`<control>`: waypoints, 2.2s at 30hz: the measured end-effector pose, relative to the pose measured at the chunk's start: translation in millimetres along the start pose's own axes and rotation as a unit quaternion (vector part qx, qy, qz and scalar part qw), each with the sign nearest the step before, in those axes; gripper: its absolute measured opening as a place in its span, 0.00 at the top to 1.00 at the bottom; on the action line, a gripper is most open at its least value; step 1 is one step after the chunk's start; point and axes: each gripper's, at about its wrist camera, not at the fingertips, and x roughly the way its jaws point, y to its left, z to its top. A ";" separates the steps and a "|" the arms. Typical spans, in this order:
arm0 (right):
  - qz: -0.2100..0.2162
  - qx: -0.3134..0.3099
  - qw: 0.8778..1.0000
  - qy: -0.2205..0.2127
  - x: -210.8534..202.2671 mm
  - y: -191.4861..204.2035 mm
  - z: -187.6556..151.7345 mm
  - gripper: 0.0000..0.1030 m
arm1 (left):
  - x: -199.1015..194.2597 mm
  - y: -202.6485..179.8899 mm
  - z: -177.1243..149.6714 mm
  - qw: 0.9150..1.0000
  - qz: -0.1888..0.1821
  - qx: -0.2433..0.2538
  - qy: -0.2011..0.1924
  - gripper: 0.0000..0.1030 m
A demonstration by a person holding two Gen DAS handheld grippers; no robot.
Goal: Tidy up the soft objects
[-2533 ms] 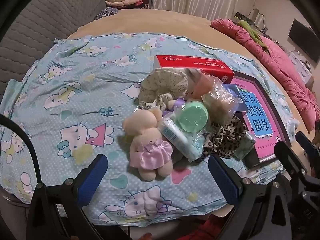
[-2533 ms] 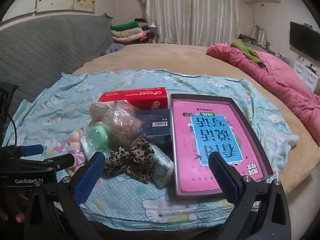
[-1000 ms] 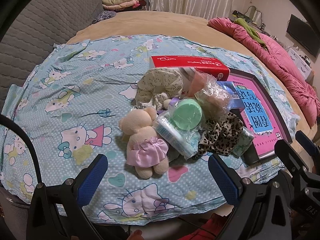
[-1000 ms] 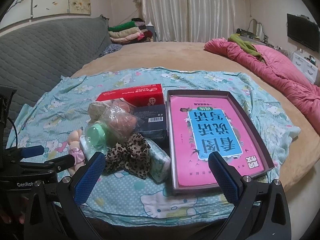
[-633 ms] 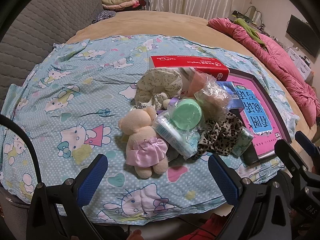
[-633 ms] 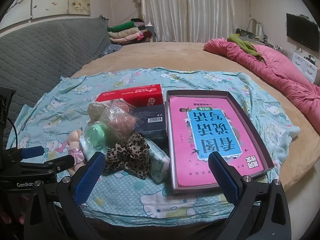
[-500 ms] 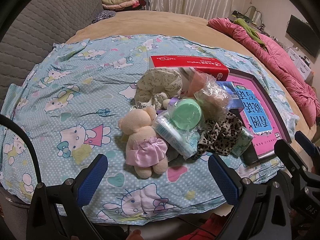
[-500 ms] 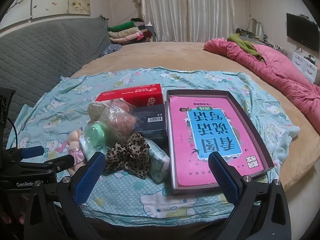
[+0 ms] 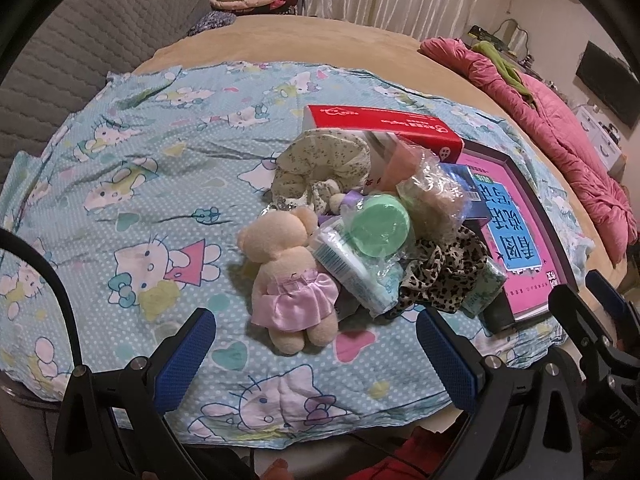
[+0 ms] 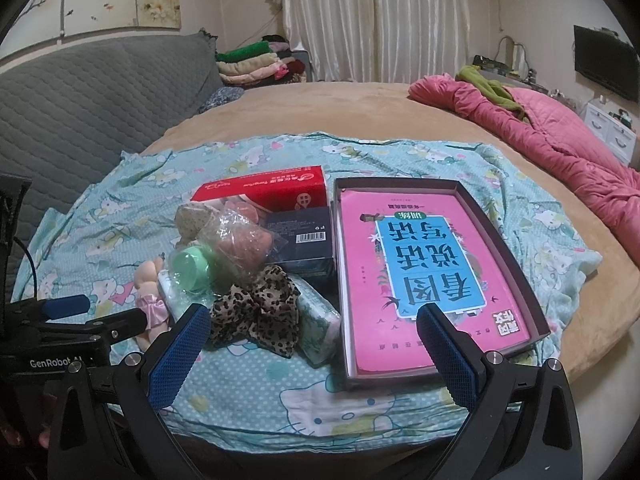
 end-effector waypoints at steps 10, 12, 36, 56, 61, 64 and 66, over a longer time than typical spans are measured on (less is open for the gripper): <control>0.001 -0.004 1.000 0.000 3.9 2.0 -0.1 0.00 | 4.5 29.2 2.4 0.999 -0.015 -0.044 -0.001 0.02; 0.001 -0.006 1.000 0.000 5.5 2.6 -0.2 0.00 | 8.1 35.9 3.2 0.999 -0.015 -0.052 0.004 0.02; 0.002 -0.038 0.999 -0.013 45.7 13.8 22.5 0.00 | 54.8 48.6 11.1 0.996 -0.067 -0.053 0.031 0.37; 0.039 -0.193 0.980 -0.012 107.4 63.9 37.3 0.06 | 72.3 56.1 11.9 0.993 -0.093 -0.057 0.041 0.48; 0.063 -0.194 0.979 -0.016 113.6 66.0 38.6 0.26 | 72.6 57.1 10.7 0.993 -0.096 -0.060 0.041 0.49; 0.074 -0.200 0.977 -0.019 113.9 69.8 36.8 0.38 | 72.8 57.3 10.8 0.993 -0.096 -0.060 0.042 0.50; 0.085 -0.196 0.977 -0.018 112.2 68.4 36.4 0.43 | 72.4 57.7 11.0 0.993 -0.097 -0.060 0.042 0.51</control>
